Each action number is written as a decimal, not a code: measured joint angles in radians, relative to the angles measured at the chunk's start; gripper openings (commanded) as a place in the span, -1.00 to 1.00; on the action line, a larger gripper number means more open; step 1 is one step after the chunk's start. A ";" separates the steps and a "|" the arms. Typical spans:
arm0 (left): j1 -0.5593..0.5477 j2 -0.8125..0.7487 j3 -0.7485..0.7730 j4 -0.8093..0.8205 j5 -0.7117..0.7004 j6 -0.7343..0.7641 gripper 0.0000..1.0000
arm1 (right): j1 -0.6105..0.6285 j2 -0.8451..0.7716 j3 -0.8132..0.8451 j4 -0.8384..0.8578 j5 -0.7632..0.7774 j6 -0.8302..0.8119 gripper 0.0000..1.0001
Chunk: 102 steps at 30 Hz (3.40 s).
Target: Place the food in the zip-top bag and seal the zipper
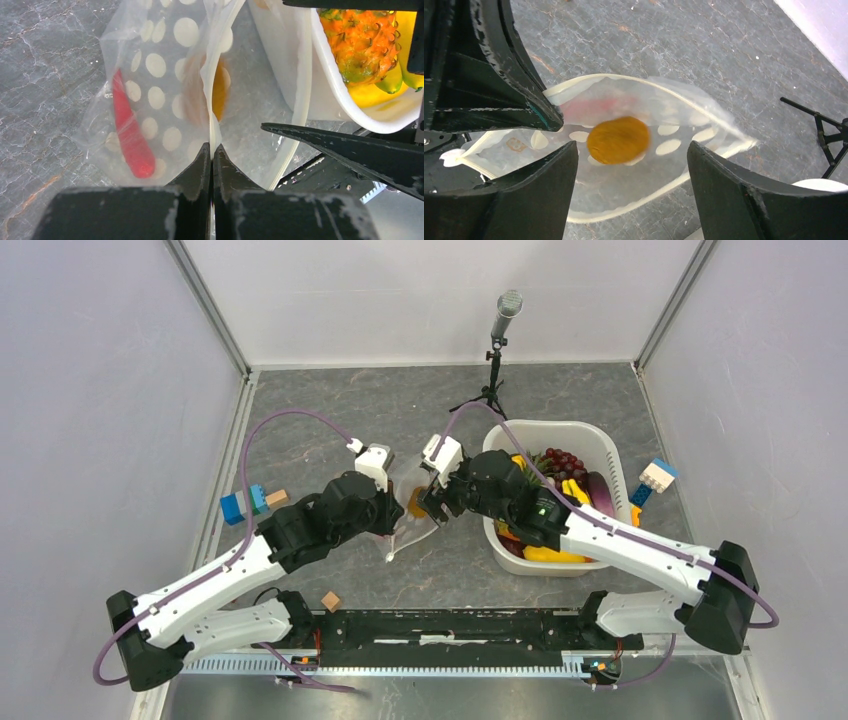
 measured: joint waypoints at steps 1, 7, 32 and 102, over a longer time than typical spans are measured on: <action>0.000 0.000 0.000 0.000 0.000 0.000 -0.91 | 0.000 -0.002 0.000 0.002 -0.007 0.000 0.74; 0.000 -0.016 0.000 -0.003 -0.020 0.000 -0.90 | 0.000 -0.095 -0.015 0.058 -0.040 0.011 0.75; 0.000 -0.075 -0.005 -0.005 -0.053 0.000 -0.87 | -0.431 -0.200 -0.144 -0.213 0.324 0.229 0.60; 0.000 0.007 -0.013 0.028 -0.017 -0.004 -0.95 | -0.875 -0.473 -0.215 0.168 -0.620 0.434 -0.82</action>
